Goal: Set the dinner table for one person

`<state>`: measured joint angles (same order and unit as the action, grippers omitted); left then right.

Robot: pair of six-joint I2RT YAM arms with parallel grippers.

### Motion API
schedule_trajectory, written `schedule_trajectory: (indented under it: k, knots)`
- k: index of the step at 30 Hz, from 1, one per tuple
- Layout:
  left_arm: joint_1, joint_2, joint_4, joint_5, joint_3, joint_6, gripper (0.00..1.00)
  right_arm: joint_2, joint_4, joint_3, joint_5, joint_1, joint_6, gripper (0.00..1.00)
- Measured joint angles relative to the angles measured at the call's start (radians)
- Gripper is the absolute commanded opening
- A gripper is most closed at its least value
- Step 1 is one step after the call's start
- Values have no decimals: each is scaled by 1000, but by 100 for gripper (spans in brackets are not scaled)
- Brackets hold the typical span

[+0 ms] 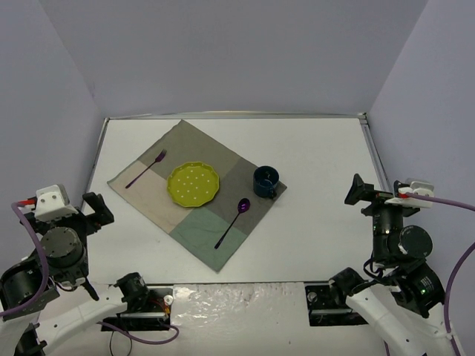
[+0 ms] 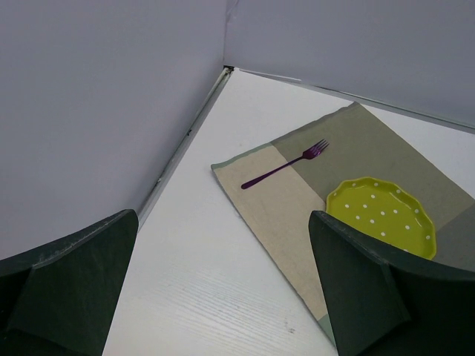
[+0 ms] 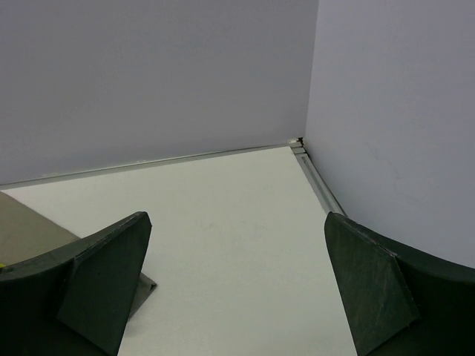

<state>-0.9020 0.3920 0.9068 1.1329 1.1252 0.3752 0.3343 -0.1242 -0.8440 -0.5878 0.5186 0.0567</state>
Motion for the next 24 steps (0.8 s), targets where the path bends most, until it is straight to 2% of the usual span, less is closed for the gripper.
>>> schedule_trajectory:
  k: [24]
  knots:
    - [0,-22,41,24,-11,-1,97,-3,19,13,12,0,1,100]
